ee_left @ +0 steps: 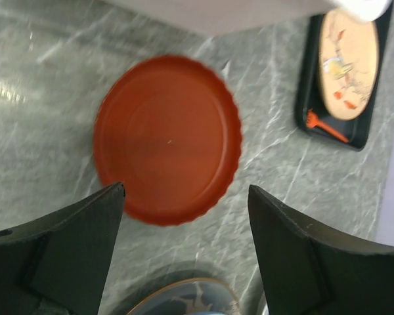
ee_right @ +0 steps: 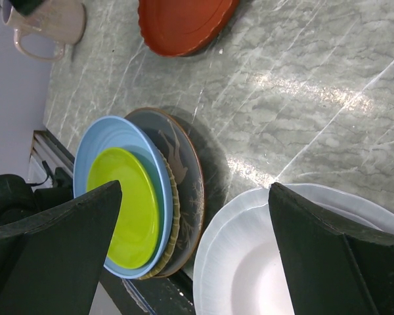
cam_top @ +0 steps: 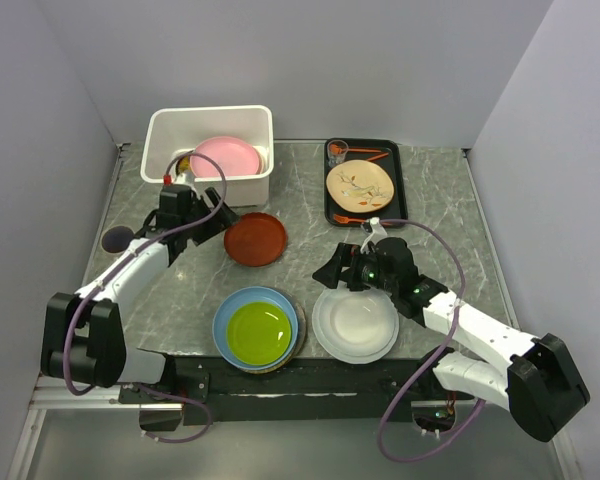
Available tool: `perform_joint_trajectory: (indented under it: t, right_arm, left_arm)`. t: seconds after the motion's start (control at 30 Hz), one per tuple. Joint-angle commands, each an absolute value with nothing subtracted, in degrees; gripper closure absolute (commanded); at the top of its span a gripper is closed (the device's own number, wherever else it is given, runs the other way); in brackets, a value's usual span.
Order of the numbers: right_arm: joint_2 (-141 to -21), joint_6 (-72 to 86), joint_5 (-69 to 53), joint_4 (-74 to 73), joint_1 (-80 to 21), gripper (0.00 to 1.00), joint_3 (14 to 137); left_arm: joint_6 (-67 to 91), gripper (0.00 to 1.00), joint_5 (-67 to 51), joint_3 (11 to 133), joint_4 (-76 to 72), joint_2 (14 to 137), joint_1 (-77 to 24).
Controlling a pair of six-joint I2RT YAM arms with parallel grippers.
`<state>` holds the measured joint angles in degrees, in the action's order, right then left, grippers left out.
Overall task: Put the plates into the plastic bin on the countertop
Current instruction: Pick up the plate at the center of the board.
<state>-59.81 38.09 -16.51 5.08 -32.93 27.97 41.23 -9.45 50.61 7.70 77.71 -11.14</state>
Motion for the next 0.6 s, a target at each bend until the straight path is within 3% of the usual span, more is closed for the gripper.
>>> perform_joint_trajectory:
  t: [0.0,0.57]
  right_arm:
    - [-59.7,38.4,-16.1,7.2,-33.4,0.00,28.7]
    - [-61.0,38.9,-16.7,8.4,-33.4,0.00,27.8]
  left_arm:
    - [42.1,0.21,-10.8,47.3,2.8,77.5,-11.4]
    - [44.0,0.29,-11.3,41.0,-4.3,84.2,-11.4]
